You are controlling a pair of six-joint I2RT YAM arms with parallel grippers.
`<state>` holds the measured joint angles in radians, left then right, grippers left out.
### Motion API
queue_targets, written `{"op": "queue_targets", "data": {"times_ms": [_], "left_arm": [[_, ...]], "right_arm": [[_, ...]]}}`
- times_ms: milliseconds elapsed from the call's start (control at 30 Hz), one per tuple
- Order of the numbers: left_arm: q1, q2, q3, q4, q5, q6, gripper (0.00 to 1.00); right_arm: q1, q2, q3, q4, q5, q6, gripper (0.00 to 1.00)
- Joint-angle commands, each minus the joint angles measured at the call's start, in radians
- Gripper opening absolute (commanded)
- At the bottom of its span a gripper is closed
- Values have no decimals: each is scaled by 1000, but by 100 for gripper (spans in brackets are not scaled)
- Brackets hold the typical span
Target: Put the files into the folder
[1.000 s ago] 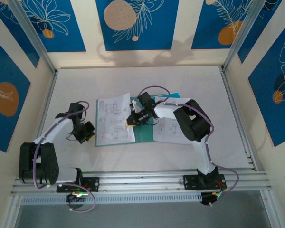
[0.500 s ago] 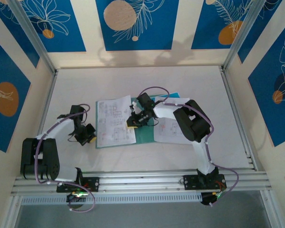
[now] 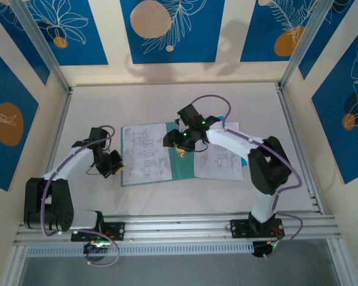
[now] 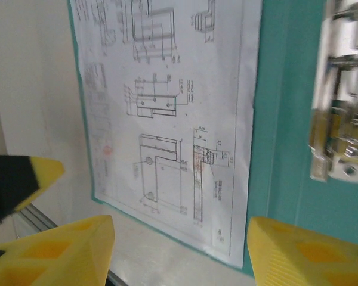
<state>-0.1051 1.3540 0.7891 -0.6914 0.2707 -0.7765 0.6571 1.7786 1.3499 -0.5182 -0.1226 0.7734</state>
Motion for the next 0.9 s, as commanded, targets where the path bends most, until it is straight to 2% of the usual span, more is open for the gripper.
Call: {"op": "queue_targets", "data": {"times_ms": [0,67,133,200,300,500,867], "left_arm": [[-87,11,45,18,44,-2,0],[-145,34,57,50,44,-18,0],[-208,66,60,100,51,-44,0],[-261,98,64,156,62,-67,0],[-332,153,74,213,69,-92,0],[-402,237,70,264,79,-109,0],[-410,252,-3,235,31,-108,0]], "right_arm": [[-13,-51,-44,-119,119,121,57],[-21,-69,-61,-118,126,165,41],[-24,-69,-63,-127,132,214,14],[-20,-52,-60,-119,117,258,0],[-5,-5,-42,-108,98,318,0],[12,88,14,-121,123,362,0],[24,207,111,-180,173,369,0]]}}
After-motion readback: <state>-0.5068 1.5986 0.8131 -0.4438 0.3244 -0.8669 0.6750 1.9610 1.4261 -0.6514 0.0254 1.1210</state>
